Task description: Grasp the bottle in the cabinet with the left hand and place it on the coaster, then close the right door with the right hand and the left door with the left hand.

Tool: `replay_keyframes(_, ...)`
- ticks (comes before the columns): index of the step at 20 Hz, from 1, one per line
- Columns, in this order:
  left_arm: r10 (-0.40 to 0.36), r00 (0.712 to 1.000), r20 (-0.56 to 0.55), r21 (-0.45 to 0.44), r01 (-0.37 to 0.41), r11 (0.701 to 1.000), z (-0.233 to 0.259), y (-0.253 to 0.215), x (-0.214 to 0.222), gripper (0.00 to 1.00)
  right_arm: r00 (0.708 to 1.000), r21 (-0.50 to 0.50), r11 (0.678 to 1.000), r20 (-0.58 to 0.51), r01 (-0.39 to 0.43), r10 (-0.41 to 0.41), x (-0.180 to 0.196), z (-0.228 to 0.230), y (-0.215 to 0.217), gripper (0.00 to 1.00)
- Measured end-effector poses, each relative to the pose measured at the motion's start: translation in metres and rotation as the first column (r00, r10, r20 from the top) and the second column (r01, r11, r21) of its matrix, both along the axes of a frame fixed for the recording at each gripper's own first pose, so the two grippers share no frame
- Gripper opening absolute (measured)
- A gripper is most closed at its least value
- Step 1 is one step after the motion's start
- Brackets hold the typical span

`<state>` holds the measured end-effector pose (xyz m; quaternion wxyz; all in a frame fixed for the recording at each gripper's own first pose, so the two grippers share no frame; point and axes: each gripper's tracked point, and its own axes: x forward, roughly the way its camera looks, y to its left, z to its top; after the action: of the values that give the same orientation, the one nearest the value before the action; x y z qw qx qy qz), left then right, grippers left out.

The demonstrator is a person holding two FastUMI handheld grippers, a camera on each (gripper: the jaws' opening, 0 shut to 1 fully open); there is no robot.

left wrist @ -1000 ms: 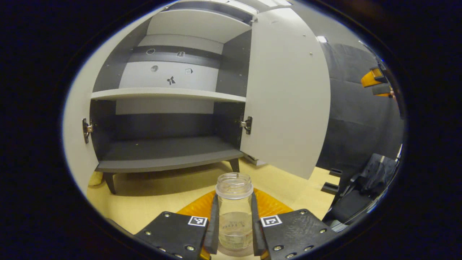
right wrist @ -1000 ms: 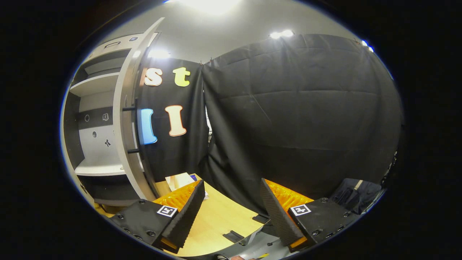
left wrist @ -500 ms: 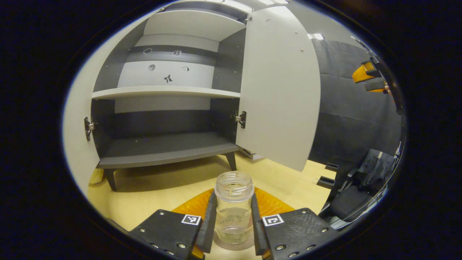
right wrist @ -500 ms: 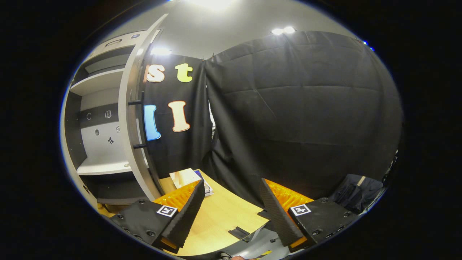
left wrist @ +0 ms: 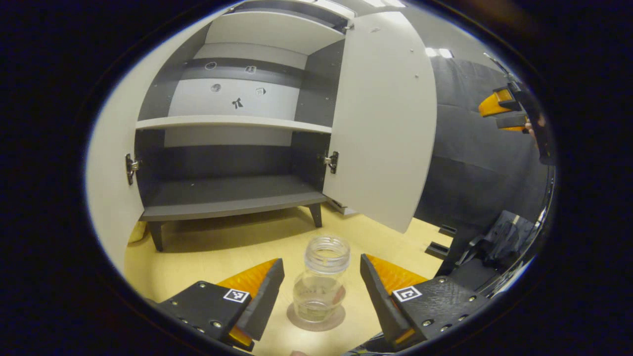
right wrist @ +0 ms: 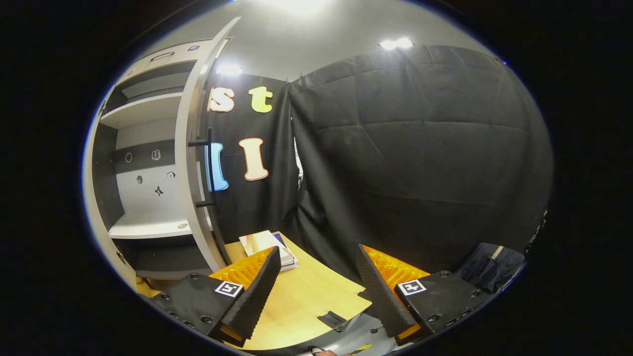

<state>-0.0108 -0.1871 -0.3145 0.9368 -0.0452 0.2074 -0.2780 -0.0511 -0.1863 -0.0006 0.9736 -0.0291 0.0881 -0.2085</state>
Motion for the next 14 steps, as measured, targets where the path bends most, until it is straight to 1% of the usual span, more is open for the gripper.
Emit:
replay_keyframes(4, 0.070, 0.997, 0.020, 0.014, -0.071, 0.997, 0.044, 0.032, -0.018, 0.89, 0.999, 0.005, 1.000, 0.031, -0.029, 0.029, 0.028, 0.007, -0.012, 0.98)
replay_keyframes(6, 0.135, 0.990, 0.032, 0.016, -0.135, 0.991, 0.068, 0.049, -0.020, 0.89, 0.997, 0.002, 0.998, 0.037, -0.065, 0.065, 0.047, 0.008, -0.015, 0.98)
replay_keyframes(8, 0.226, 0.973, 0.041, 0.014, -0.227, 0.974, 0.098, 0.065, -0.017, 0.89, 0.993, 0.002, 0.994, 0.036, -0.111, 0.111, 0.066, 0.010, -0.020, 0.98)
replay_keyframes(10, 0.328, 0.942, 0.071, 0.013, -0.330, 0.944, 0.128, 0.080, -0.013, 0.89, 0.987, -0.002, 0.988, 0.044, -0.157, 0.157, 0.084, 0.015, -0.025, 0.98)
replay_keyframes(11, 0.371, 0.924, 0.090, 0.016, -0.373, 0.928, 0.141, 0.086, -0.010, 0.89, 0.983, -0.010, 0.984, 0.050, -0.175, 0.176, 0.093, 0.018, -0.029, 0.93)
replay_keyframes(12, 0.415, 0.903, 0.113, 0.020, -0.420, 0.907, 0.157, 0.095, -0.008, 0.89, 0.979, -0.019, 0.980, 0.051, -0.196, 0.196, 0.101, 0.020, -0.032, 0.98)
replay_keyframes(13, 0.457, 0.879, 0.138, 0.023, -0.464, 0.885, 0.172, 0.103, -0.006, 0.92, 0.974, -0.027, 0.975, 0.050, -0.220, 0.221, 0.109, 0.021, -0.033, 0.98)
replay_keyframes(14, 0.497, 0.854, 0.156, 0.026, -0.507, 0.862, 0.187, 0.109, -0.006, 0.89, 0.968, -0.031, 0.969, 0.048, -0.246, 0.247, 0.116, 0.022, -0.033, 0.98)
